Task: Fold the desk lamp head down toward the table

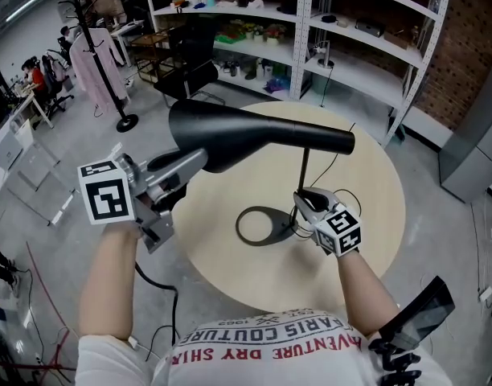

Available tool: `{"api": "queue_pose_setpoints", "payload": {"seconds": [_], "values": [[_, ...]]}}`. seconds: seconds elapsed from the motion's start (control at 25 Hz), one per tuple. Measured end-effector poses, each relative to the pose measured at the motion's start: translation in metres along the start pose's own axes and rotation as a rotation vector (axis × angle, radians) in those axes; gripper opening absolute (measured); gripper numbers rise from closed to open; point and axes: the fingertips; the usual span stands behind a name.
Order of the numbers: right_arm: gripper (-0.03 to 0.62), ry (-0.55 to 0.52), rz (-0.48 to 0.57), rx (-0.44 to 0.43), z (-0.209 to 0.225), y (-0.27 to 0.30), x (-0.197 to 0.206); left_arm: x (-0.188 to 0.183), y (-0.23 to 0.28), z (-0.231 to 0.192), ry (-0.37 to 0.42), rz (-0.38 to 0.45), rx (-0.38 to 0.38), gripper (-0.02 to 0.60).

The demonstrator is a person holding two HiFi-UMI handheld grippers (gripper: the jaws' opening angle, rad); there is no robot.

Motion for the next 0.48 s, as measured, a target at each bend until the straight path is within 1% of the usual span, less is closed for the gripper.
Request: {"api": "queue_pose_setpoints", "payload": {"seconds": [0.36, 0.48], "values": [[0.041, 0.001, 0.001, 0.004, 0.0012, -0.0025, 0.0000, 0.0073, 0.0003, -0.0012, -0.016, 0.004, 0.004, 0.029], [0.041, 0.003, -0.001, 0.006, 0.0016, -0.0013, 0.0004, 0.0108, -0.0002, -0.0046, -0.032, 0.006, 0.007, 0.029]]}}
Point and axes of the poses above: the fingertips, and each gripper's own axes: y forward along the fingers, z to its right, x out of its underside, and after that the axes turned 7 degrees about z, right-handed
